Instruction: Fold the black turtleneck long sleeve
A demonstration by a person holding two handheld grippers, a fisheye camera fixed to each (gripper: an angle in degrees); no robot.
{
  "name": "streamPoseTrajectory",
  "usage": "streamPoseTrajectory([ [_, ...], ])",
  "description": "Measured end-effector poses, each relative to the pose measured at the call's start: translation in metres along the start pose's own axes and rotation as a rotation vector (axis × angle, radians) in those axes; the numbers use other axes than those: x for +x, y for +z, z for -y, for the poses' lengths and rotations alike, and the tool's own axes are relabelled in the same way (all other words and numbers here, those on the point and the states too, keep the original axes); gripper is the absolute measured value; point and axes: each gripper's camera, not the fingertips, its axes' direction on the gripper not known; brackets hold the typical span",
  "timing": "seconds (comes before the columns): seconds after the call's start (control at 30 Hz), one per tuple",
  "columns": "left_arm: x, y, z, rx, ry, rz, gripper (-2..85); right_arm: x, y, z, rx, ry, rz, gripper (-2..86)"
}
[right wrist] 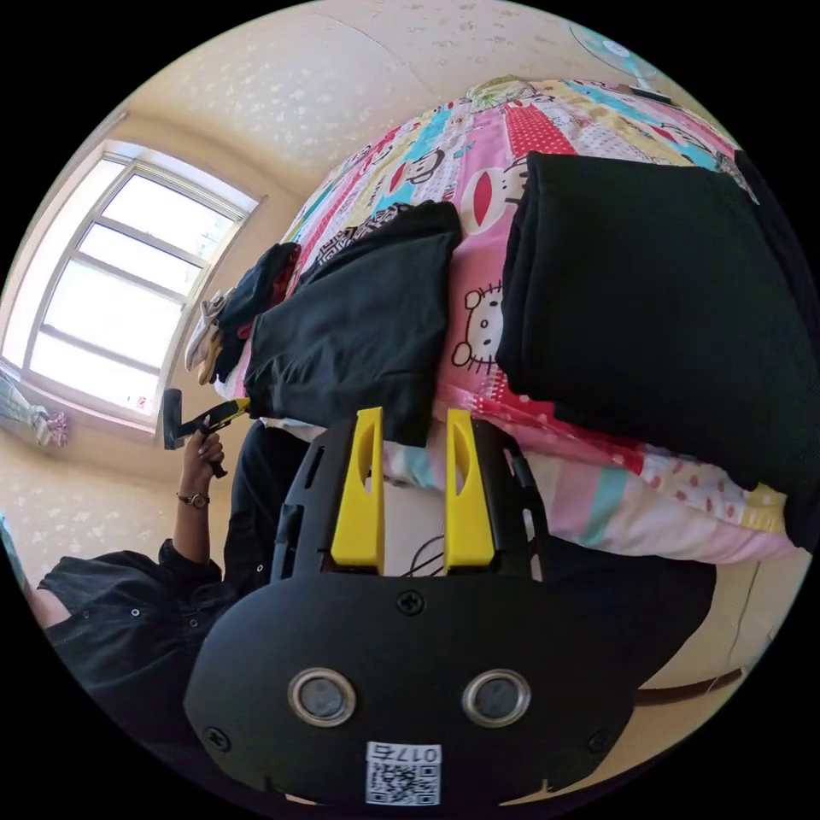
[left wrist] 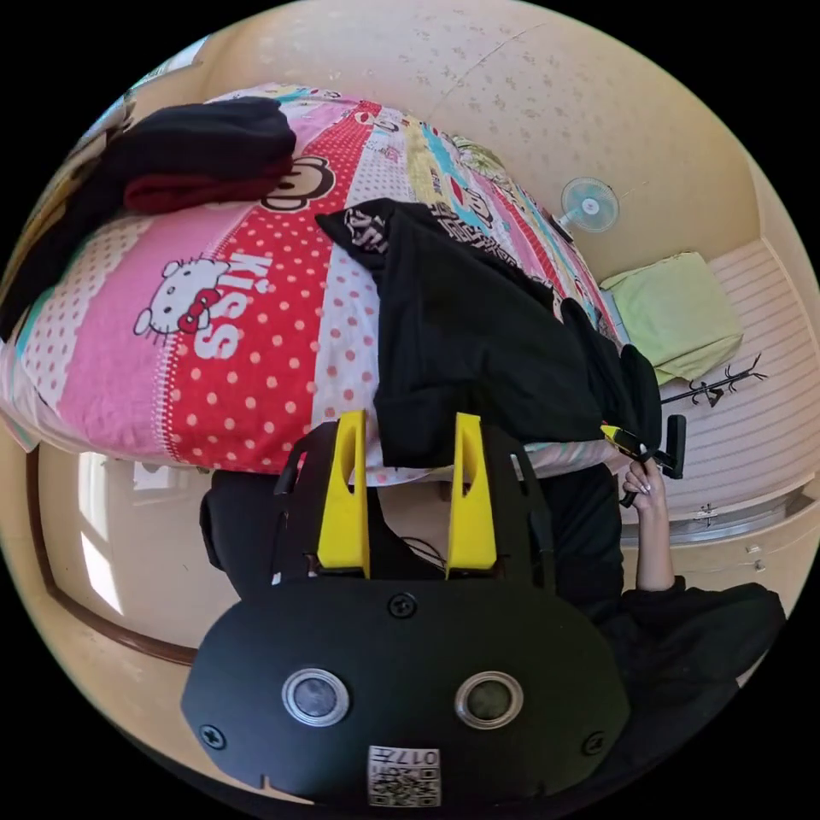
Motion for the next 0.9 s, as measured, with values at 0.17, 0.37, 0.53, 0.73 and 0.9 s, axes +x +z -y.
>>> streamPoseTrajectory([
  [0.17, 0.008, -0.037, -0.017, 0.044, -0.015, -0.055, 4.2, 0.015, -0.017, -0.016, 0.058, -0.017, 0.091, 3.1],
  [0.37, 0.022, -0.168, -0.067, 0.197, 0.16, -0.42, 3.8, 0.024, -0.103, -0.055, 0.184, -0.194, 0.421, 1.5],
  [0.53, 0.019, -0.253, -0.121, 0.177, 0.229, -0.534, 3.7, 0.05, -0.16, -0.104, 0.279, -0.21, 0.642, 1.0],
  [0.73, 0.017, -0.287, -0.16, 0.159, 0.203, -0.631, 3.5, 0.063, -0.179, -0.151, 0.346, -0.187, 0.774, 1.1],
  [0.9, -0.001, -0.282, -0.104, 0.15, 0.134, -0.569, 2.1, 0.061, -0.177, -0.103, 0.348, -0.183, 0.542, 1.1],
])
